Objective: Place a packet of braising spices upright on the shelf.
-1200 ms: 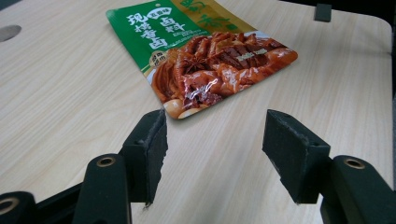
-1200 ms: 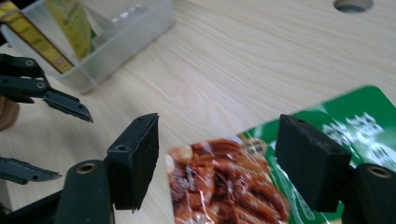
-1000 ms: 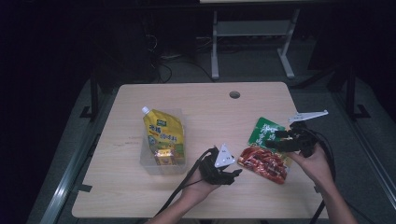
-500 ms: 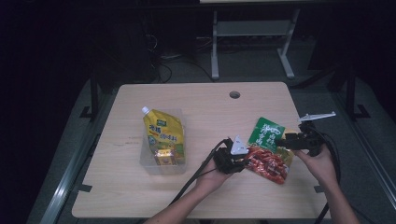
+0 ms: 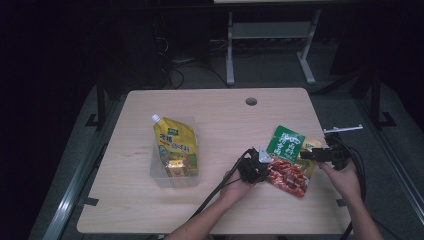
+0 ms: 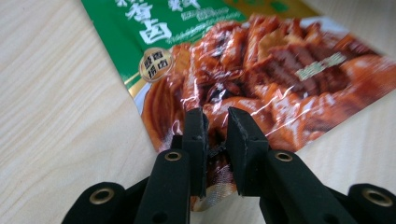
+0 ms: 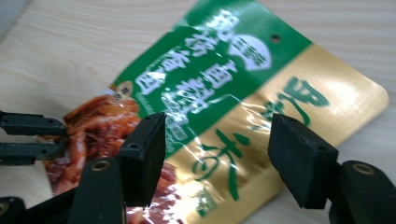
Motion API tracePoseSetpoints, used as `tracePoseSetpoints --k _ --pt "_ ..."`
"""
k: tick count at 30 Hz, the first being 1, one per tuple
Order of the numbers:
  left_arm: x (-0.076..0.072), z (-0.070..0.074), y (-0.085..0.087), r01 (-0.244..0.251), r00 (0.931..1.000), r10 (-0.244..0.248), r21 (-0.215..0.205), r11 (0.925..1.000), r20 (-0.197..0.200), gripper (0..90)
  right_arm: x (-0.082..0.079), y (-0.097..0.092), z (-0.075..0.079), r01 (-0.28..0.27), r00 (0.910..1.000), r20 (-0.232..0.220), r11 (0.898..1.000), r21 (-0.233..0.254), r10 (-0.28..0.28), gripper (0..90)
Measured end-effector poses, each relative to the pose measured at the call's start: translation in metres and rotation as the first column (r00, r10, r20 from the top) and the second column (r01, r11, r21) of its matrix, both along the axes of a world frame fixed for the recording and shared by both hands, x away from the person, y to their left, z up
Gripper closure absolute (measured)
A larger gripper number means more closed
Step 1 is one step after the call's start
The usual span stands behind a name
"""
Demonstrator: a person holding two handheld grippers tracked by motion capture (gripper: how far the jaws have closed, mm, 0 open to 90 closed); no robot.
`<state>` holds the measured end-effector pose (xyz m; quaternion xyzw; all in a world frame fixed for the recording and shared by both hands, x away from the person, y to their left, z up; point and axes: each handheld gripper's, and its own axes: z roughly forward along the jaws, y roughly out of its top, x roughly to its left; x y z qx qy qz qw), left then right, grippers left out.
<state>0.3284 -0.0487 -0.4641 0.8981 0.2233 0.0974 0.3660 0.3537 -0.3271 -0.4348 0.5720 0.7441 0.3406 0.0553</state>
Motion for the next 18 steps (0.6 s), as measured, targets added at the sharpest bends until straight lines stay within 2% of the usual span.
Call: tracePoseSetpoints --k 5,10,12,15,18 --pt "0.000 -0.001 -0.003 0.000 0.9999 -0.001 0.026 0.9997 0.011 79.0 0.001 -0.010 -0.008 0.047 0.9986 -0.026 0.999 0.017 -0.046 35.3" --pt "-0.001 -0.001 -0.004 0.009 0.9998 -0.010 0.047 0.9988 0.016 79.7 0.001 -0.016 -0.011 0.083 0.9957 -0.042 0.996 0.009 -0.083 35.4" --pt "-0.001 -0.001 -0.005 0.009 0.9998 -0.009 0.049 0.9987 0.018 79.8 0.001 -0.020 -0.014 0.091 0.9947 -0.047 0.996 -0.002 -0.091 35.3" --pt "-0.002 -0.001 -0.005 0.010 0.9996 -0.012 0.053 0.9985 0.025 79.8 0.001 -0.026 -0.018 0.117 0.9914 -0.061 0.993 0.013 -0.116 35.8" --pt "-0.001 -0.001 -0.005 0.013 0.9996 -0.014 0.054 0.9985 0.024 79.8 0.002 -0.029 -0.021 0.120 0.9905 -0.070 0.993 0.020 -0.118 37.2"
